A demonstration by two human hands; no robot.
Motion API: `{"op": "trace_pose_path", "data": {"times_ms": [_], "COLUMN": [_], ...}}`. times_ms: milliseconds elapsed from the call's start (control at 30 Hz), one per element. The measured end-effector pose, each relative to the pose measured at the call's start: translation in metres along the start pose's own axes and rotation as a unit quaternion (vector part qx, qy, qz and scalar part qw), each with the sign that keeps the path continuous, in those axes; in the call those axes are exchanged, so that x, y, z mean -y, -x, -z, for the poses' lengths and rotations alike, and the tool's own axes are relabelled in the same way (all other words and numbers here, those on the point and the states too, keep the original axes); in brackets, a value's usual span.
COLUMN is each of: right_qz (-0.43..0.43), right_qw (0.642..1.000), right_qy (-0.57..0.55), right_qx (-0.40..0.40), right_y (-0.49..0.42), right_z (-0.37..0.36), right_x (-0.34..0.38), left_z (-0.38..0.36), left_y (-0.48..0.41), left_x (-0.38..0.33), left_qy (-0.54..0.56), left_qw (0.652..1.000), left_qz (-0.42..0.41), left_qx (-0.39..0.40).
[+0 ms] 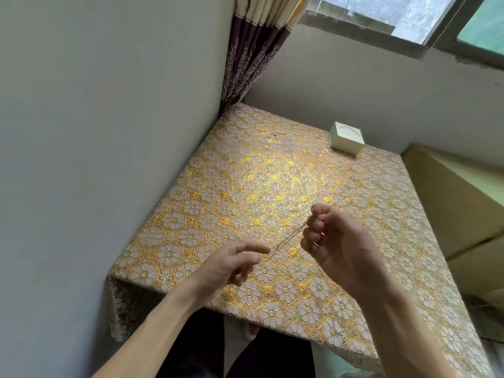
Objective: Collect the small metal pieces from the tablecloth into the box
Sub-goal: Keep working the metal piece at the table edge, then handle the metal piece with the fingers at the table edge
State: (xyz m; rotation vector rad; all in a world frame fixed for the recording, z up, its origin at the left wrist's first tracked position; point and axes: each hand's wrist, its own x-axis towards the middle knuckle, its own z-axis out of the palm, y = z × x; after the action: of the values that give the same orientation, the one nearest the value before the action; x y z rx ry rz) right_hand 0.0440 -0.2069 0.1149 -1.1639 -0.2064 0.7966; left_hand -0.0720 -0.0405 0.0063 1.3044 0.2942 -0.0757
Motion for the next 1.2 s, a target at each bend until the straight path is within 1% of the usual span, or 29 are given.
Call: {"op": "trace_pose_path", "data": {"times_ms": [133,233,400,567,600,633,667,700,733,767,800,867,900,967,1033,1100,1167,1200], "right_qz": [-0.006,-0.006,-0.009,-0.025,-0.021,-0.016,-0.010,-0.005,0.003,0.019,0.041,0.080,0.093,0.107,0.128,0.169,0.220,0.237], "right_qw": [1.000,1.000,1.000,0.999,0.998,0.996,0.992,0.984,0.971,0.949,0.916,0.837,0.806,0.760,0.724,0.694,0.667,0.660], "right_qy": [0.001,0.001,-0.015,-0.004,0.017,0.051,0.097,0.153,0.218,0.296,0.382,0.528,0.572,0.632,0.671,0.693,0.703,0.703], "right_qx": [0.003,-0.003,-0.015,-0.047,-0.057,-0.068,-0.079,-0.091,-0.101,-0.109,-0.114,-0.122,-0.120,-0.106,-0.097,-0.097,-0.112,-0.119], "right_y": [-0.001,-0.001,0.000,0.001,0.001,0.000,-0.001,-0.003,-0.005,-0.006,-0.007,-0.005,-0.003,0.002,0.006,0.009,0.012,0.013], "right_z": [-0.006,-0.005,0.007,0.020,0.023,0.026,0.029,0.033,0.036,0.038,0.041,0.046,0.048,0.053,0.059,0.064,0.067,0.069], "right_x": [0.002,0.002,-0.006,-0.030,-0.035,-0.041,-0.046,-0.052,-0.057,-0.062,-0.067,-0.079,-0.086,-0.103,-0.122,-0.134,-0.143,-0.146], "left_z": [-0.006,-0.008,0.004,0.030,0.035,0.038,0.041,0.042,0.043,0.044,0.046,0.047,0.046,0.044,0.041,0.038,0.037,0.036], "left_y": [0.001,0.003,0.009,0.016,0.014,0.012,0.009,0.006,0.003,0.000,-0.003,-0.004,-0.001,0.007,0.015,0.019,0.021,0.023], "left_x": [-0.004,-0.005,-0.008,-0.020,-0.021,-0.022,-0.023,-0.023,-0.023,-0.020,-0.015,0.002,0.013,0.032,0.044,0.050,0.054,0.056], "left_qy": [-0.030,-0.051,-0.069,-0.149,-0.183,-0.239,-0.313,-0.387,-0.448,-0.493,-0.520,-0.549,-0.556,-0.559,-0.531,-0.506,-0.501,-0.502], "left_qw": [0.999,0.998,0.998,0.988,0.982,0.967,0.942,0.910,0.876,0.846,0.824,0.798,0.789,0.779,0.789,0.797,0.794,0.791], "left_qz": [0.003,0.001,-0.005,-0.011,-0.016,-0.025,-0.042,-0.066,-0.094,-0.125,-0.155,-0.189,-0.200,-0.223,-0.249,-0.268,-0.282,-0.287], "left_qx": [0.035,0.046,0.010,-0.027,-0.049,-0.078,-0.109,-0.133,-0.149,-0.159,-0.163,-0.162,-0.165,-0.175,-0.182,-0.194,-0.199,-0.202]}}
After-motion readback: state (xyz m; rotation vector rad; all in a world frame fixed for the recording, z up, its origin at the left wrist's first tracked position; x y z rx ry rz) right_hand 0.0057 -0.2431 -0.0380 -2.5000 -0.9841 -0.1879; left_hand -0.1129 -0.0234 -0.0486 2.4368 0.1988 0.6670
